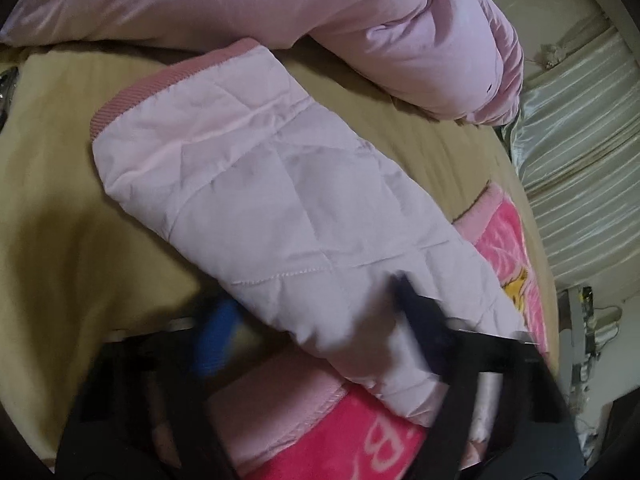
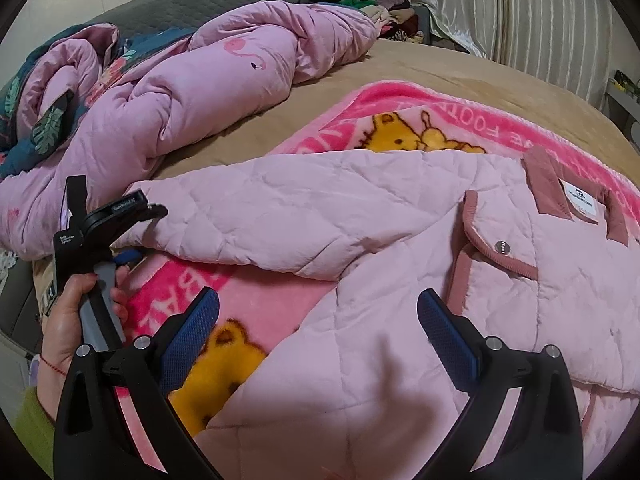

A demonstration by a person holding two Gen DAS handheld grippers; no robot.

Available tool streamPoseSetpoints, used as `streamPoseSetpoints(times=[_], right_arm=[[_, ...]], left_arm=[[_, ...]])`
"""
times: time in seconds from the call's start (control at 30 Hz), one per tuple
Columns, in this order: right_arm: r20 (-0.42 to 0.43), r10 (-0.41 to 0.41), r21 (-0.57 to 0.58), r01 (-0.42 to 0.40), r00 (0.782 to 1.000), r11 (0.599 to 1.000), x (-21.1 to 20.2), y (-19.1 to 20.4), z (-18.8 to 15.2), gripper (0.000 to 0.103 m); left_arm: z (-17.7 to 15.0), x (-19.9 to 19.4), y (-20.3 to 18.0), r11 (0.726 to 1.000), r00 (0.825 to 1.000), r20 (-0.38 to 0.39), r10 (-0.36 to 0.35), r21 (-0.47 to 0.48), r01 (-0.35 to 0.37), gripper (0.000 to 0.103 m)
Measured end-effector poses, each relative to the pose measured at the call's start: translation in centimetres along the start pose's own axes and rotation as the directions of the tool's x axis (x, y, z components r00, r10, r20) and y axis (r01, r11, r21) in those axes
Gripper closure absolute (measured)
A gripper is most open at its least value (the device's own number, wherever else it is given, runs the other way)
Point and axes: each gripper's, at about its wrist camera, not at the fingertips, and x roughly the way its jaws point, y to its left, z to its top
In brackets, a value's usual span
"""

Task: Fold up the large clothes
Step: 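Grasp the other sleeve cuff with the left tool and lift it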

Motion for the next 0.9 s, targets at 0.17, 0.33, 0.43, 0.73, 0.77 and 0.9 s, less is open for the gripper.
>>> streamPoseSetpoints(times=[0.17, 0.33, 0.43, 0.73, 0.77, 0.9], right_arm=[[0.014, 0.008, 0.032, -0.008, 1.000, 0.999, -1.0, -0.9, -0.7, 0.004], [0.035, 0.002, 0.077, -0.004, 0.999, 0.997, -2.8, -2.4, -1.5, 0.004], [0.055, -0.010, 0.107, 0.004, 0.998, 0.994, -4.2, -3.7, -1.9, 0.004], [0.122, -0.060, 0.193, 0.035, 0.991, 0.980, -9.1, -7.6, -3.7, 0.004], [0.130, -0.065, 0.206, 0.037, 0.989, 0.978, -9.6, -8.1, -3.9, 0.004], [0.149, -0.086, 0.244, 0.047, 0.985, 0.969, -11.3, -10.2, -4.5, 0.004]], left_arm=[[-0.1, -1.3, -2.5, 0.996, 0.999, 0.032, -0.011, 0.084, 0.009, 0.088], [0.1, -4.8, -5.4, 0.984, 0.994, 0.098, -0.049, 0.177, 0.031, 0.093], [0.0, -7.4, -7.0, 0.975, 0.986, 0.137, -0.096, 0.211, 0.066, 0.094], [-1.9, -12.8, -11.9, 0.937, 0.954, 0.215, -0.208, 0.324, 0.131, 0.094], [-2.2, -13.1, -12.3, 0.932, 0.952, 0.218, -0.217, 0.336, 0.135, 0.094], [-3.9, -14.9, -15.3, 0.893, 0.935, 0.232, -0.267, 0.425, 0.149, 0.094]])
